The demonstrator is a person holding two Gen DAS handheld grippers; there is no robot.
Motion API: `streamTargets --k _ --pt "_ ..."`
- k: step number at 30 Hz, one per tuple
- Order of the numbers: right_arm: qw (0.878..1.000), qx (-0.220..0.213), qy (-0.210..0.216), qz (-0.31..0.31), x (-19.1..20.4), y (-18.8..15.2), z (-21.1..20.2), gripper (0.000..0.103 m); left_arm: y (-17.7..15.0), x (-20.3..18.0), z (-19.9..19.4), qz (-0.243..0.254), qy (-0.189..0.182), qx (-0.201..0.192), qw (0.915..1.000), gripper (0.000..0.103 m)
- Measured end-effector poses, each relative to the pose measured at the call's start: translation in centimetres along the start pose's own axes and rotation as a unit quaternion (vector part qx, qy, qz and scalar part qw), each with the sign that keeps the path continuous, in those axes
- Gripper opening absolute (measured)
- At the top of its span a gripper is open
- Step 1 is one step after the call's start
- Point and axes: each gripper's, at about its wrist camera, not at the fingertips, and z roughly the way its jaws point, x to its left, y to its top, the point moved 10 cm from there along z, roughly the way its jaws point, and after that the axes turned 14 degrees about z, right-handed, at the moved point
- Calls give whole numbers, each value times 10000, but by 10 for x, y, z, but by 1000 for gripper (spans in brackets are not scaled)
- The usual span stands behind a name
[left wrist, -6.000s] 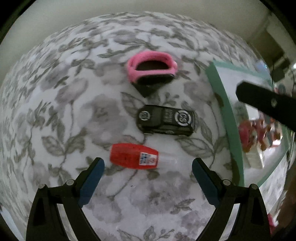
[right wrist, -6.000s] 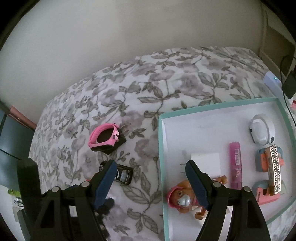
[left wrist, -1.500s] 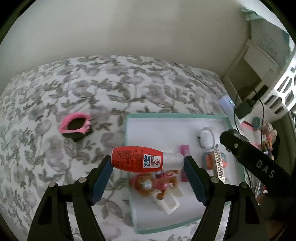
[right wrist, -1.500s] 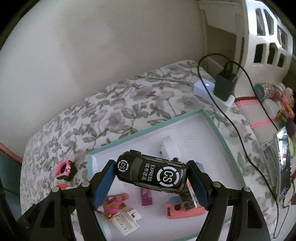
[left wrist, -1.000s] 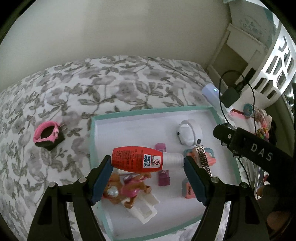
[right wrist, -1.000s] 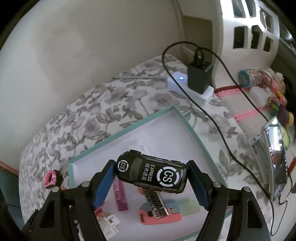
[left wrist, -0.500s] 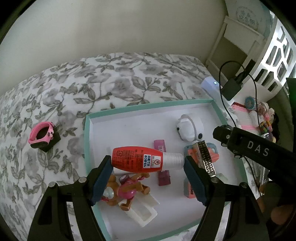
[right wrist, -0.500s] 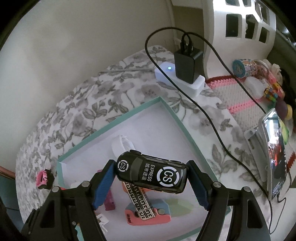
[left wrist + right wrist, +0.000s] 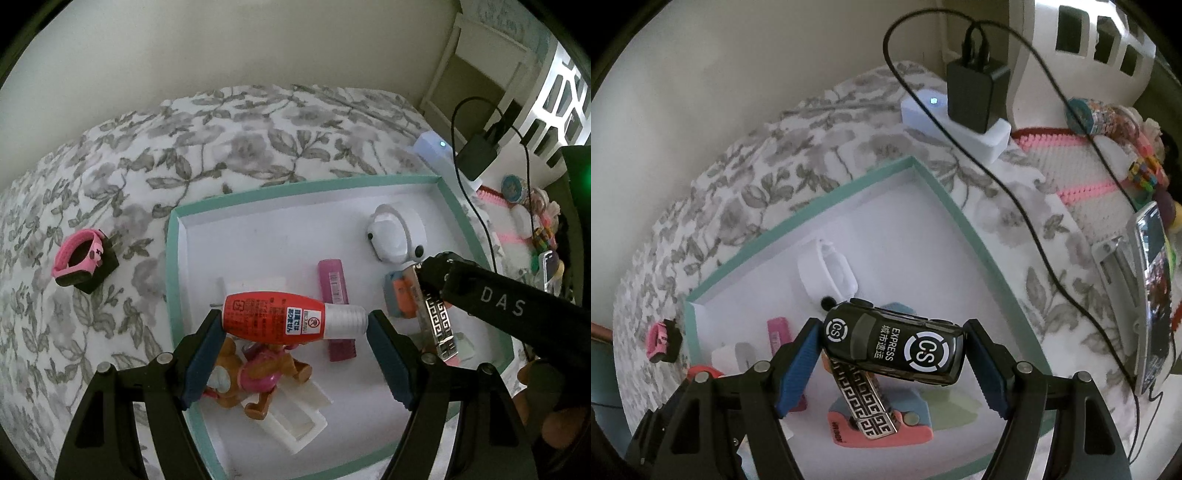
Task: Organize rigid objects
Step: 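Lower the bottle and car into the tray and open both grippers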
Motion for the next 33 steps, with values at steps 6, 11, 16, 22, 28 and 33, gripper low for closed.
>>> streamTargets --k 6,11,16,22,28,33 --pt "10000 58 -23 17 -1 -2 3 79 -1 1 1 36 52 83 9999 79" --pt "10000 45 -73 -13 -1 -1 2 80 0 3 -3 27 82 38 10000 79" --pt "9999 -109 -64 -8 -1 4 -8 80 4 10 -13 -65 120 -104 9999 80" --pt "9995 -300 -2 -62 5 9 -24 81 6 27 -24 -356 191 -267 9988 80" --pt "9990 -415 76 -145 13 11 -33 81 1 53 -28 -775 233 -301 9963 80" --pt "9990 -341 48 -293 19 4 -29 81 -8 77 -28 -1181 308 -252 9922 80"
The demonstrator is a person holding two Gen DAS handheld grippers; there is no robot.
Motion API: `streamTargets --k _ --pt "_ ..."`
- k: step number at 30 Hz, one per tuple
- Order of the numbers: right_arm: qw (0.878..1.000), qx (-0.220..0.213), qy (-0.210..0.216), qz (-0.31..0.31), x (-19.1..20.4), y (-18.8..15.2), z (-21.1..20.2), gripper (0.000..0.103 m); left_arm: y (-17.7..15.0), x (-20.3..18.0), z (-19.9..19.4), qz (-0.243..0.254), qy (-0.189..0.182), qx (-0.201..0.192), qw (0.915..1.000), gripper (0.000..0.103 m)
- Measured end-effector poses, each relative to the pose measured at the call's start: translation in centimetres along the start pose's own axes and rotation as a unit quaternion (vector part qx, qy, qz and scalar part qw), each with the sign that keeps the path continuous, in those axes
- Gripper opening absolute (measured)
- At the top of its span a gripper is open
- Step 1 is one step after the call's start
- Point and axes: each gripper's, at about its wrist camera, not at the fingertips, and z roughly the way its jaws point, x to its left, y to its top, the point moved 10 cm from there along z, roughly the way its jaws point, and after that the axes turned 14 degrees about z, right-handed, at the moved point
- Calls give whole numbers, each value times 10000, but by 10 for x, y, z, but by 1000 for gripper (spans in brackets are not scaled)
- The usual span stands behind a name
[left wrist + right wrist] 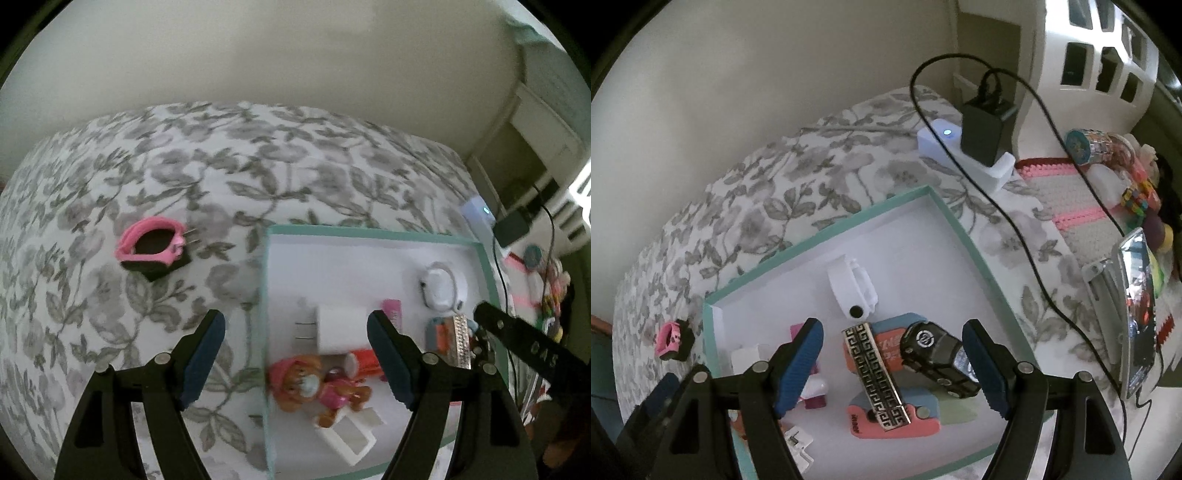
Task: Organize rigid objects
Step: 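Lower the bottle and car into the tray and open both grippers, then move the left gripper over the pink watch band on the bed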
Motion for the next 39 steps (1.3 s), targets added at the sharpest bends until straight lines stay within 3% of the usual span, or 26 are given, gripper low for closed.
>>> streamTargets --k 5,7,9,11,27,32,39 --pt "9999 -40 -26 -143 7 -3 -1 81 -8 33 -1 -397 563 116 9976 84" --pt "9998 -34 -17 -197 10 -6 1 87 -10 42 -1 -526 653 116 9964 92" --pt "9997 -9 8 -249 13 -8 4 99 -11 48 -2 -610 734 81 9954 94" --pt "9996 10 35 -266 15 -10 5 100 -11 54 -5 -681 830 40 9942 94" --pt "9959 -218 405 -776 58 -27 -4 103 -18 94 -15 -1319 949 -19 9867 95" --pt "9907 -244 777 -1091 87 -43 -9 103 -21 107 -21 -1477 968 -63 9843 95" --pt "9848 -234 910 -1460 114 -64 -12 103 -30 137 -31 -1780 1177 -81 9769 95"
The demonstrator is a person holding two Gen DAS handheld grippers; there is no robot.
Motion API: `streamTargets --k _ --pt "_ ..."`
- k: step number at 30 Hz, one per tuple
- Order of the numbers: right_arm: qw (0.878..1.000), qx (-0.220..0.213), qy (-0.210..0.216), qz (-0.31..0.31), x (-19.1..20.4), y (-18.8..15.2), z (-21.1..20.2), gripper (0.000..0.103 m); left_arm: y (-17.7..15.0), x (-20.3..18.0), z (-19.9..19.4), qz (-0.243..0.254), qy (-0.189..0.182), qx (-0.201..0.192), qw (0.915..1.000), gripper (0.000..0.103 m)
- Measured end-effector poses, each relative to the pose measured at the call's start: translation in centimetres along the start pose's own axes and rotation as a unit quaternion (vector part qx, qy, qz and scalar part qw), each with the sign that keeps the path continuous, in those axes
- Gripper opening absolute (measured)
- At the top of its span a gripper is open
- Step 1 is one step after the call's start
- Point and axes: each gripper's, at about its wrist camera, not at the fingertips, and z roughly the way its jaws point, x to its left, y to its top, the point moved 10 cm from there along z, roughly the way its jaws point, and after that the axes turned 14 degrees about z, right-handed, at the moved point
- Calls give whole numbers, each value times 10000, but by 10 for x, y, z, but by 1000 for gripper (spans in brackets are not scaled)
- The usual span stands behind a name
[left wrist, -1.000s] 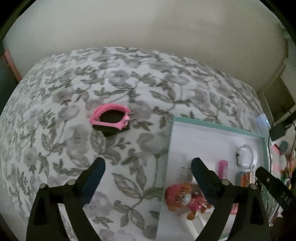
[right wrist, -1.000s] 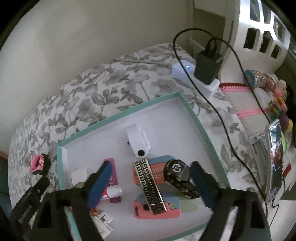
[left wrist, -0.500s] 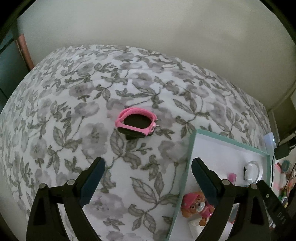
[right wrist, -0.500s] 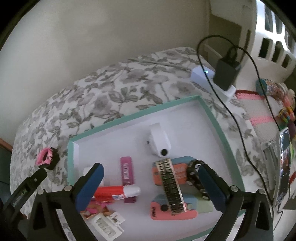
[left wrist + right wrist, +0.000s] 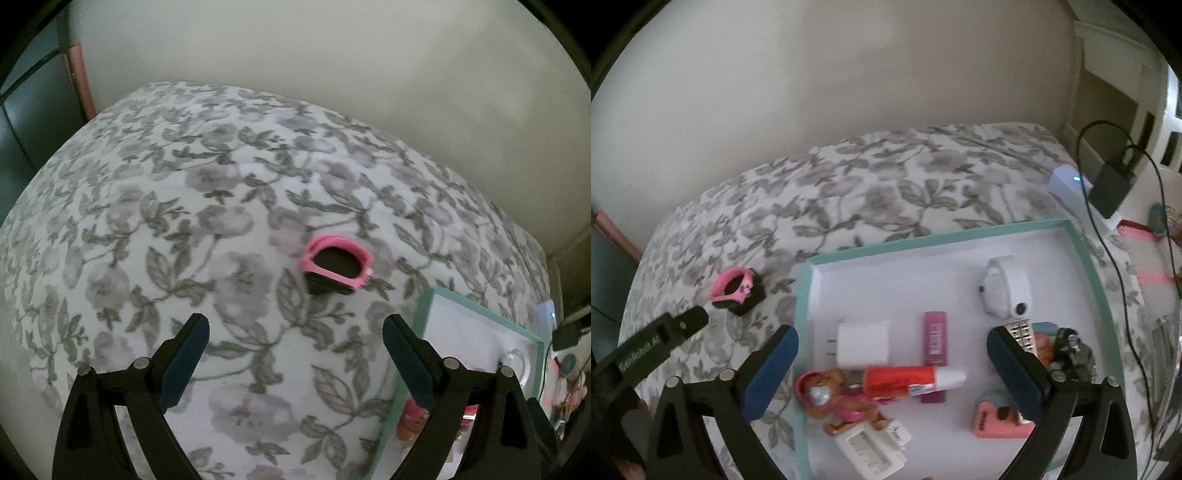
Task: Organize rigid objects
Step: 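Move the left gripper over the pink watch band on the bed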
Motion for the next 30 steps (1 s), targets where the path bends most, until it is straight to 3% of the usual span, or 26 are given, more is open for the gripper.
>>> streamTargets --k 13,18,21,30 --pt "9987 136 -20 -494 49 -20 13 103 11 45 7 -249 -10 3 9997 95" --pt "9979 233 373 -477 74 -26 19 103 23 61 10 -361 -145 -127 9992 95" --pt "9977 149 308 -584 83 -24 23 103 28 68 15 -397 -158 -152 9990 95" --pt "9984 280 227 -445 91 -14 44 103 33 41 46 -269 -601 258 9975 95"
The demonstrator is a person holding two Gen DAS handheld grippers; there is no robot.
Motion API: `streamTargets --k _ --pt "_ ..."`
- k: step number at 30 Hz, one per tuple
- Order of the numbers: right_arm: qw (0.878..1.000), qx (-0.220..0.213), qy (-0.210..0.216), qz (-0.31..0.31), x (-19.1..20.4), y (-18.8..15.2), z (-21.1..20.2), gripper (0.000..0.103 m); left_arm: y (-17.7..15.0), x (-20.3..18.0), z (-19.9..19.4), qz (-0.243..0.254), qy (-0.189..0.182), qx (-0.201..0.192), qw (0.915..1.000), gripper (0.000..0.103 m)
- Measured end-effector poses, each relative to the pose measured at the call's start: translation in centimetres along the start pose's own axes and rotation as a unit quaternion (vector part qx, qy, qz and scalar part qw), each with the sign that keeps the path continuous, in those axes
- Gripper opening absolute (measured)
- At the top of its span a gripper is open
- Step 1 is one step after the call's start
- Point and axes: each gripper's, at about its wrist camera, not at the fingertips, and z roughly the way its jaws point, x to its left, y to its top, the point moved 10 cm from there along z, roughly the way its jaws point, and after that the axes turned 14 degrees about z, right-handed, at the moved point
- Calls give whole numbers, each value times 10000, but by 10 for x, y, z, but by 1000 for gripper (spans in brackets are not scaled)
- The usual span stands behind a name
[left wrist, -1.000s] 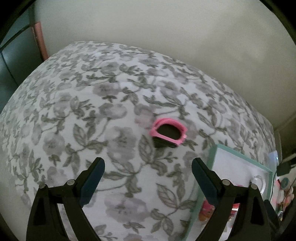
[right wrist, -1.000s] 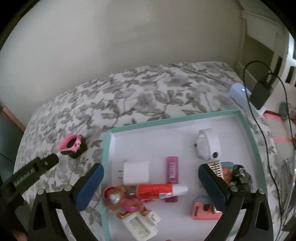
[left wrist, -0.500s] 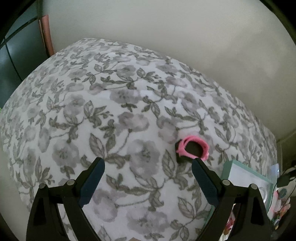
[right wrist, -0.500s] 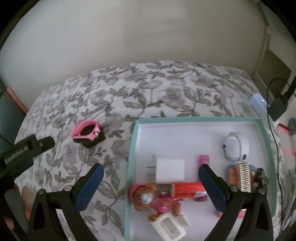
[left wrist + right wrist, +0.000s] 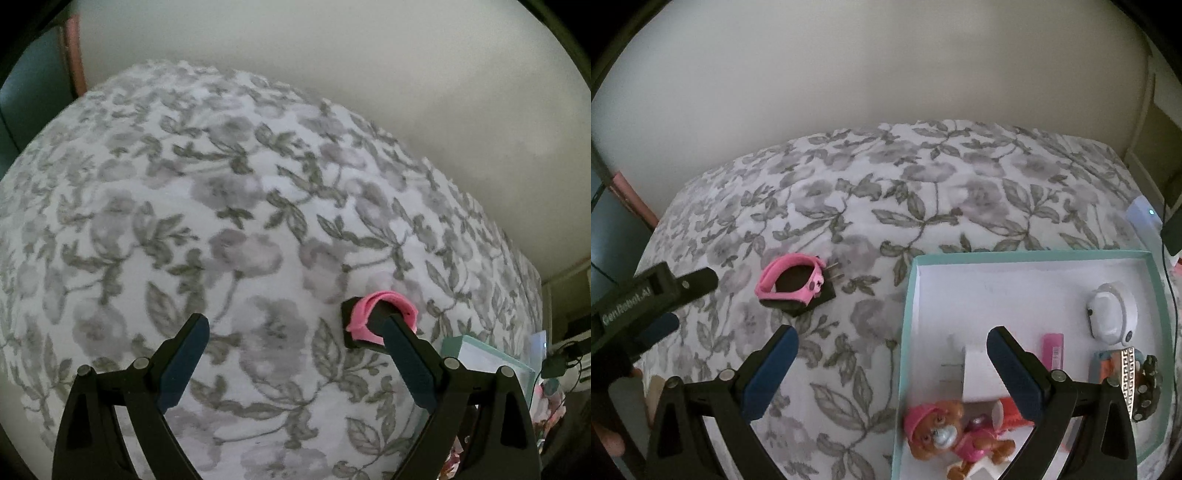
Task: Organize rigid objects
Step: 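Move the left gripper over the pink watch band on the bed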
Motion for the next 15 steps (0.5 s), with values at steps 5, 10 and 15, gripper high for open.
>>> streamTargets --k 5,10,15 --pt "9998 30 -174 25 -4 11 11 103 7 -13 18 -53 -175 170 9997 95" --pt "9997 22 -205 134 -13 26 19 103 13 -20 31 45 -158 278 9995 95" --pt "9992 4 -312 258 -21 39 27 103 14 -26 40 155 -185 385 9990 95"
